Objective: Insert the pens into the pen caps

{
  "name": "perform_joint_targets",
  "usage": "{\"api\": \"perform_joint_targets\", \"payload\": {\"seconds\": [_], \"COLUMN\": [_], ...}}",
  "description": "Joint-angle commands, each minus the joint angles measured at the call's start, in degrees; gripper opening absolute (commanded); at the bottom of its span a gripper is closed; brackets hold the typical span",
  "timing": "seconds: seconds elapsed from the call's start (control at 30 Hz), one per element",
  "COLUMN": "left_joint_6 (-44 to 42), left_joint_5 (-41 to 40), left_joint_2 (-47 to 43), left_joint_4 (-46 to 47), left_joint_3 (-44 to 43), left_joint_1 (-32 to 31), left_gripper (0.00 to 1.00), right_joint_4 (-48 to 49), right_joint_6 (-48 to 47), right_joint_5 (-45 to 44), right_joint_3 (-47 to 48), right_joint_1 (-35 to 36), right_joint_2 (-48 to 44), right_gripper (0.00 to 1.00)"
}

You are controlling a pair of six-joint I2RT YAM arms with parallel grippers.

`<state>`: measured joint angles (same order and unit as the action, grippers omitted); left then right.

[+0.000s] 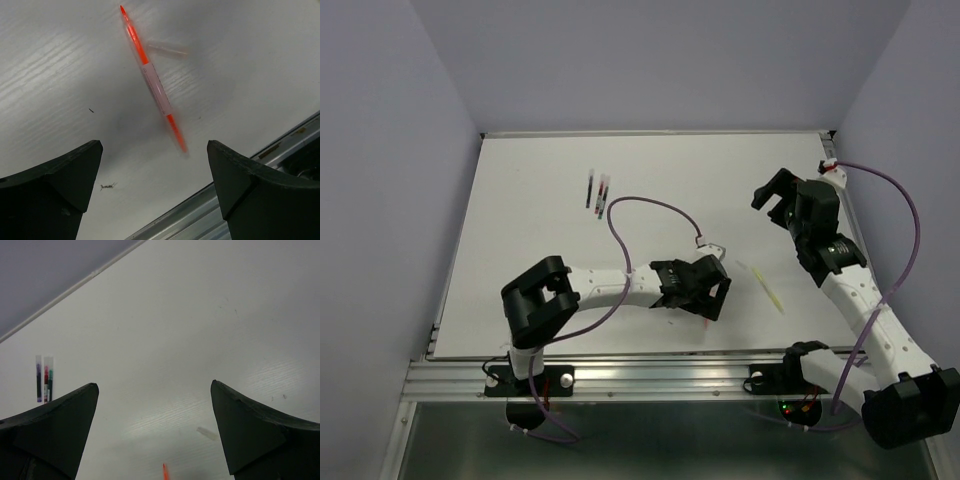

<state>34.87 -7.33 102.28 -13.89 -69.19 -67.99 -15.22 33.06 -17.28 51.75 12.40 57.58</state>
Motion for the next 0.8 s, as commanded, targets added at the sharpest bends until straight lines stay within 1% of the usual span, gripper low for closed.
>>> {"api": "perform_joint_targets", "payload": {"seconds": [0.0,0.07,0.13,0.23,0.37,0.4,0.47,0.53,0.6,0.67,0.7,0.73,0.77], "left_joint_6": [4.67,5.73,6.08,6.61,6.44,6.35,6.61,6.44,5.56,5.21,4.94,4.59,4.42], "left_joint_5": [-6.63,-9.17,-9.63,-11.30,-12.44,-12.88,-14.02,-14.99,-14.82,-14.55,-13.94,-13.76,-13.24], "left_joint_2": [4.14,5.99,7.75,10.48,13.73,14.17,14.96,15.14,14.88,14.70,14.35,14.26,13.83], "left_joint_4": [-6.22,-7.55,-8.69,-10.27,-12.12,-12.82,-13.53,-13.97,-13.45,-12.74,-12.39,-11.78,-11.51], "left_joint_3": [-5.68,-7.88,-10.61,-13.69,-16.24,-16.85,-17.03,-17.12,-16.16,-15.54,-14.49,-13.96,-13.26], "left_joint_1": [-2.49,-2.85,-2.94,-3.03,-3.03,-2.94,-2.94,-2.94,-2.94,-3.03,-2.94,-2.94,-3.03], "left_gripper": [0.99,0.97,0.91,0.89,0.79,0.71,0.61,0.56,0.43,0.36,0.28,0.25,0.14], "right_joint_4": [-0.51,-0.60,-0.77,-1.12,-1.21,-1.13,-1.13,-1.21,-1.21,-1.21,-1.21,-1.21,-1.39], "right_joint_6": [0.08,-0.19,-0.63,-1.42,-1.68,-1.68,-1.68,-1.77,-1.77,-1.68,-1.77,-1.94,-1.95], "right_joint_5": [-1.97,-1.71,-1.44,-1.18,-0.92,-0.74,-0.30,0.22,0.49,0.84,1.02,1.28,1.98], "right_joint_3": [-1.29,-1.91,-2.44,-2.79,-2.88,-3.05,-3.14,-3.23,-3.32,-3.32,-3.41,-3.32,-3.49], "right_joint_1": [-0.27,-0.27,-0.27,-0.27,-0.27,-0.27,-0.27,-0.27,-0.27,-0.27,-0.27,-0.27,-0.27], "right_joint_2": [-2.12,-2.30,-2.30,-2.21,-2.12,-2.12,-2.12,-2.04,-1.95,-1.77,-1.68,-1.51,-1.51], "right_gripper": [1.00,1.00,1.00,1.00,1.00,1.00,1.00,1.00,1.00,1.00,1.00,1.00,1.00]}}
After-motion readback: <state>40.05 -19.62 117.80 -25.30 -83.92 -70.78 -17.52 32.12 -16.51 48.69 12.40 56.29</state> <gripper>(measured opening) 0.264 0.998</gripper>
